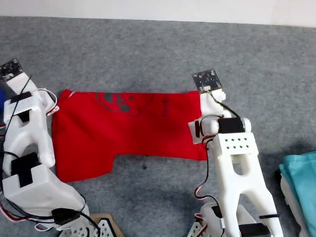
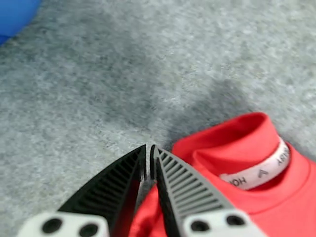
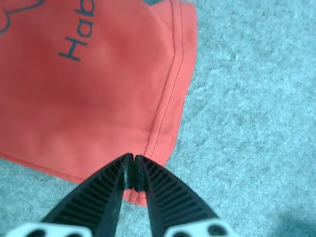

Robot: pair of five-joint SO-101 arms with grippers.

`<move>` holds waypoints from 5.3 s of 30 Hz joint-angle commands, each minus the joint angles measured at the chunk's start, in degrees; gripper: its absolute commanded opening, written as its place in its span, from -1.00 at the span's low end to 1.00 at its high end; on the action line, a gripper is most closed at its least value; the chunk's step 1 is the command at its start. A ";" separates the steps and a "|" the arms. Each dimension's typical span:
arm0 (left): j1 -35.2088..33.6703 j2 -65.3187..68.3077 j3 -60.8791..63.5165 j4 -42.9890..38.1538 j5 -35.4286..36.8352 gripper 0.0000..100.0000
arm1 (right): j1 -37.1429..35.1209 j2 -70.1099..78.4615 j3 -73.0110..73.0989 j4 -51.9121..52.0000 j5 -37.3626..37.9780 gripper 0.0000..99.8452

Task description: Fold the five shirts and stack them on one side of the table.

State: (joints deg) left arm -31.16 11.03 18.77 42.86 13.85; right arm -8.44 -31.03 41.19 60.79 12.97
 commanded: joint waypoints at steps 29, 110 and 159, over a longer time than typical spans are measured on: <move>-6.64 -48.48 30.81 29.54 -6.07 -0.91 | -9.89 -26.42 15.96 6.29 -6.95 -0.60; -2.33 -42.77 51.47 12.57 -15.03 -0.97 | -5.76 -26.86 7.60 14.46 -3.69 -0.68; -4.70 -42.59 55.43 8.53 -17.58 -0.99 | -5.85 -26.86 5.32 14.11 -1.58 -0.69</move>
State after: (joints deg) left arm -36.88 -32.04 73.98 51.38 -3.21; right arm -14.95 -56.97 49.36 75.12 10.95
